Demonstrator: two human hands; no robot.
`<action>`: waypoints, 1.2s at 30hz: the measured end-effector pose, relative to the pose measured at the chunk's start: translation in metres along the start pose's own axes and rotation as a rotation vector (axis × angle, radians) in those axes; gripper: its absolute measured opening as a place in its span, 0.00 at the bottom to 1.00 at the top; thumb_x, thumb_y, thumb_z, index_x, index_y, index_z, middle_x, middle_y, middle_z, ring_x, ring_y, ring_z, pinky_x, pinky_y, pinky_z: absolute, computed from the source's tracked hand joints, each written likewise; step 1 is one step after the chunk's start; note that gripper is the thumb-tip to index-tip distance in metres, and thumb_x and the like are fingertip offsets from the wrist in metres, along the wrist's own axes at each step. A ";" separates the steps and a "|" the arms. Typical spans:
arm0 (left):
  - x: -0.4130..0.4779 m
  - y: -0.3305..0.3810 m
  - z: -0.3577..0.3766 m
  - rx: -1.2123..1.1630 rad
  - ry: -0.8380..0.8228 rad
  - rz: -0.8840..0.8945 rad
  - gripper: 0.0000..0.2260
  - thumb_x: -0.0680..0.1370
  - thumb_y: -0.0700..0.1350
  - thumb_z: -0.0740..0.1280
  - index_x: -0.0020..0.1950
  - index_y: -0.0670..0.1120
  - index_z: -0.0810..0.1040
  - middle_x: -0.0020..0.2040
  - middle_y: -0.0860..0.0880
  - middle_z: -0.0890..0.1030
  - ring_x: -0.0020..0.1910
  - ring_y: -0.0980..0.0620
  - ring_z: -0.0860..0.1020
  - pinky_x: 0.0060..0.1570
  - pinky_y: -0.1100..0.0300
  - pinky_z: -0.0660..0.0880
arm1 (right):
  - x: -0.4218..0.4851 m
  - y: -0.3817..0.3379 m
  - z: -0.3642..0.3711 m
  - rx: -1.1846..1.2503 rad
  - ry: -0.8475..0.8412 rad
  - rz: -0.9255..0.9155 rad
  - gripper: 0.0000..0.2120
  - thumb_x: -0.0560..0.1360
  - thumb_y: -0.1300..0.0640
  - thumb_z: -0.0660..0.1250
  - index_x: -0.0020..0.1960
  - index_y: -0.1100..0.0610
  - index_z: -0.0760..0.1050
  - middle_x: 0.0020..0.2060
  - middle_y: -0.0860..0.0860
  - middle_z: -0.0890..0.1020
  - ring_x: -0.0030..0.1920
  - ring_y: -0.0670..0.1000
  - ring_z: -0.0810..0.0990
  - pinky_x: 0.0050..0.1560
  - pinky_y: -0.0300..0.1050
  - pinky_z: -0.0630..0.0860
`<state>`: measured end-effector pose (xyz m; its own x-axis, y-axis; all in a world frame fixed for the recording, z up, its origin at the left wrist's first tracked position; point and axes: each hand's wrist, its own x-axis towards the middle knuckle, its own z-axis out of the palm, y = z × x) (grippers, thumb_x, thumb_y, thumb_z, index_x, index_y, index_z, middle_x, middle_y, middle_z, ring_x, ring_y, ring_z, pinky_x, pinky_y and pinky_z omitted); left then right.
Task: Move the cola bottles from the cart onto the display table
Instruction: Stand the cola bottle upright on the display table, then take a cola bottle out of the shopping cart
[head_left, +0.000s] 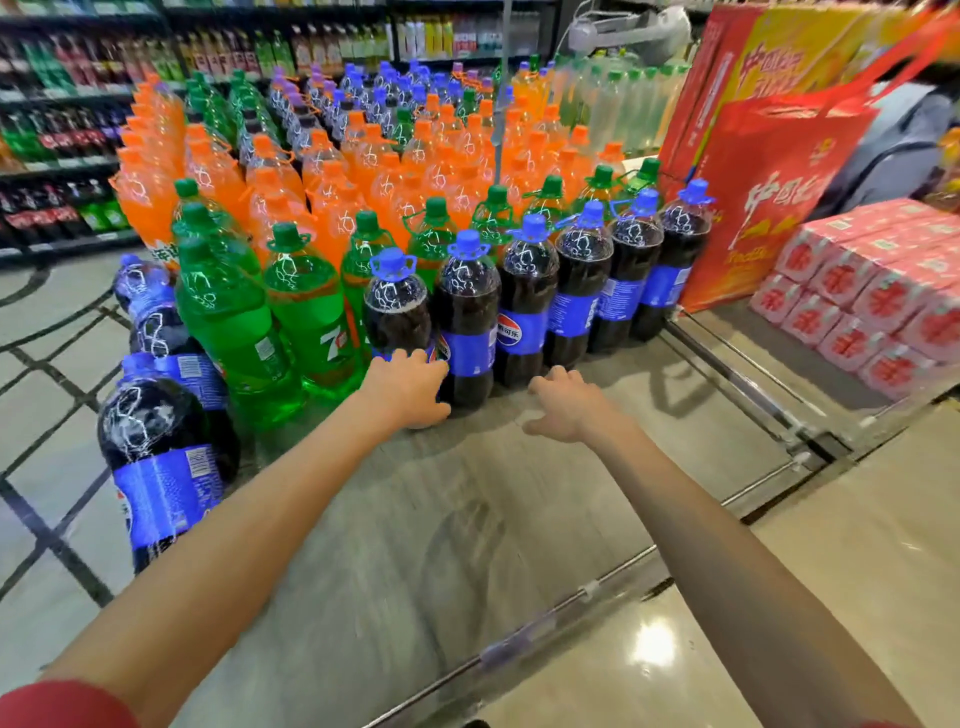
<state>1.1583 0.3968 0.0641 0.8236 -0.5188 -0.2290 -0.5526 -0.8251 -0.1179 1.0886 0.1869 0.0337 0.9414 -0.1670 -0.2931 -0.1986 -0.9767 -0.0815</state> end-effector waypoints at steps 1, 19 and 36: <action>-0.001 0.012 -0.004 0.021 0.002 0.020 0.26 0.80 0.60 0.63 0.74 0.49 0.67 0.70 0.42 0.70 0.69 0.39 0.69 0.63 0.45 0.70 | -0.011 0.008 -0.001 -0.007 -0.005 0.017 0.30 0.77 0.44 0.70 0.72 0.57 0.67 0.69 0.59 0.67 0.71 0.63 0.66 0.67 0.57 0.69; -0.106 0.340 -0.048 0.163 0.101 0.627 0.24 0.81 0.58 0.64 0.75 0.50 0.68 0.71 0.43 0.72 0.70 0.41 0.71 0.66 0.47 0.69 | -0.348 0.197 0.049 0.117 0.068 0.600 0.29 0.78 0.42 0.67 0.74 0.54 0.67 0.69 0.58 0.71 0.69 0.62 0.70 0.66 0.59 0.70; -0.383 0.628 -0.006 0.049 0.066 1.358 0.22 0.81 0.59 0.63 0.71 0.50 0.71 0.67 0.45 0.75 0.65 0.42 0.74 0.58 0.49 0.74 | -0.763 0.214 0.174 0.420 0.091 1.344 0.31 0.77 0.44 0.69 0.75 0.56 0.67 0.70 0.59 0.70 0.70 0.62 0.69 0.68 0.54 0.70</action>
<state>0.4965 0.0767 0.0835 -0.3651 -0.9197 -0.1446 -0.9286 0.3486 0.1273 0.2803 0.1289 0.0740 -0.0176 -0.9496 -0.3129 -0.9965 0.0422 -0.0718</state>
